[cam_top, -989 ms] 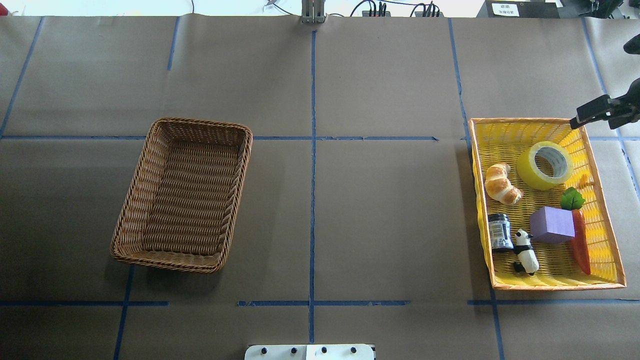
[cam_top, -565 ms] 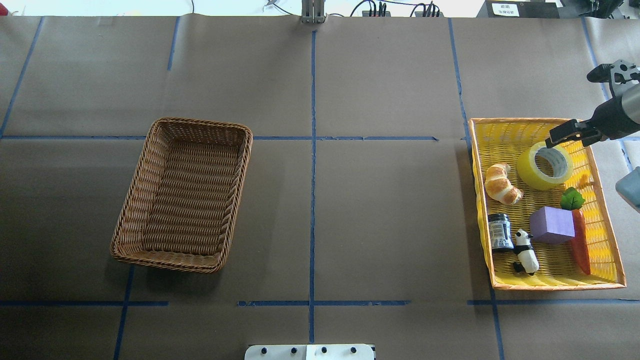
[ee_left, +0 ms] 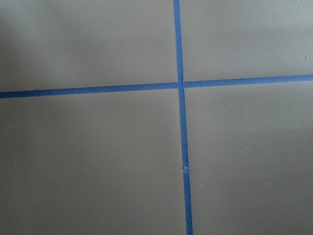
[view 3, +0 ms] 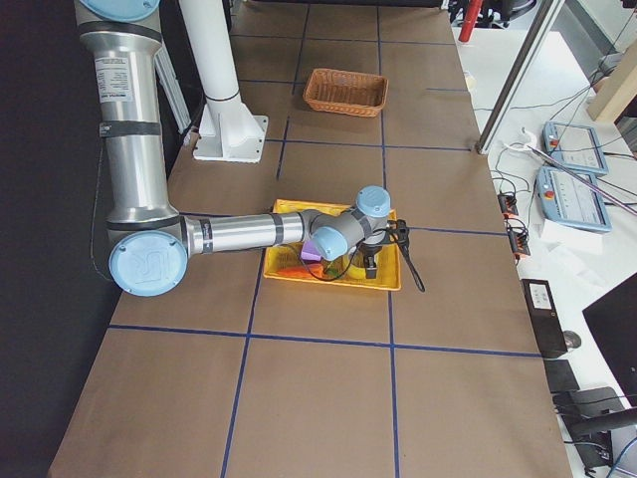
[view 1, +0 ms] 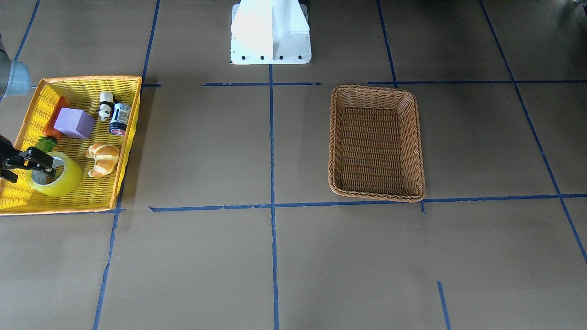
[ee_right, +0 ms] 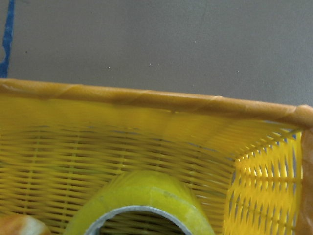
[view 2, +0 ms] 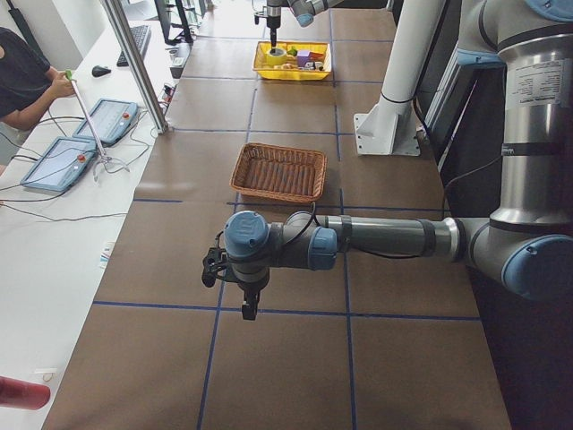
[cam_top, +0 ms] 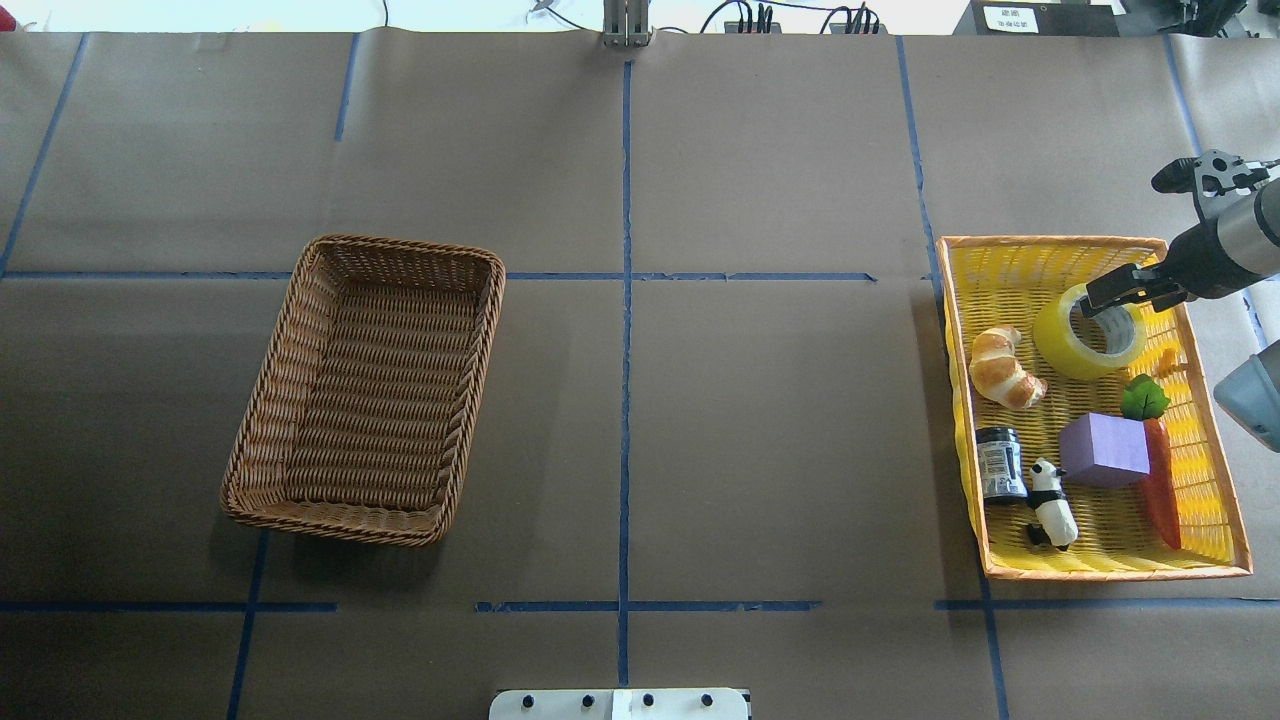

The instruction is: Move tape to another basket

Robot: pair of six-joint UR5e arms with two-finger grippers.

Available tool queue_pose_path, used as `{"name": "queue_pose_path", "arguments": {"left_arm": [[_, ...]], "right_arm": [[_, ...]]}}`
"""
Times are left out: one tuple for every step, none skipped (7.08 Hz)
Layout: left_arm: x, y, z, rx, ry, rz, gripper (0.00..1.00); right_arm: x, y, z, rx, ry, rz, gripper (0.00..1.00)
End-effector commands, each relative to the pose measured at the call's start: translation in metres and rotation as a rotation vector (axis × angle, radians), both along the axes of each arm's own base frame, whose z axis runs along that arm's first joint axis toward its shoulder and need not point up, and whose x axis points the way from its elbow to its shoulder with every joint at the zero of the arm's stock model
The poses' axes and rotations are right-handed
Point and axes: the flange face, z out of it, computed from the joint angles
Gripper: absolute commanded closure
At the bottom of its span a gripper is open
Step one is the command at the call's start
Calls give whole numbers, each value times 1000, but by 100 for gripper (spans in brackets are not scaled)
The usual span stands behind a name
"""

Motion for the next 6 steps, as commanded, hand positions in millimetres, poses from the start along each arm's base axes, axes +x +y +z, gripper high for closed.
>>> {"name": "queue_pose_path", "arguments": {"left_arm": [[0,0,0,0,0,0,0],[0,0,0,0,0,0,0],[0,0,0,0,0,0,0],[0,0,0,1,0,1,0],[0,0,0,1,0,1,0],[0,0,0,1,0,1,0]], "right_arm": [[-9,4,8,-8,17,-13,0],[-10,4,14,-15,21,-15,0],[-10,5,17,-20,23,-16,0],[-11,4,16,-18,26,-15,1],[-12,4,16,-20,27,-16,2],[-12,4,17,-22,28,-16,11]]}}
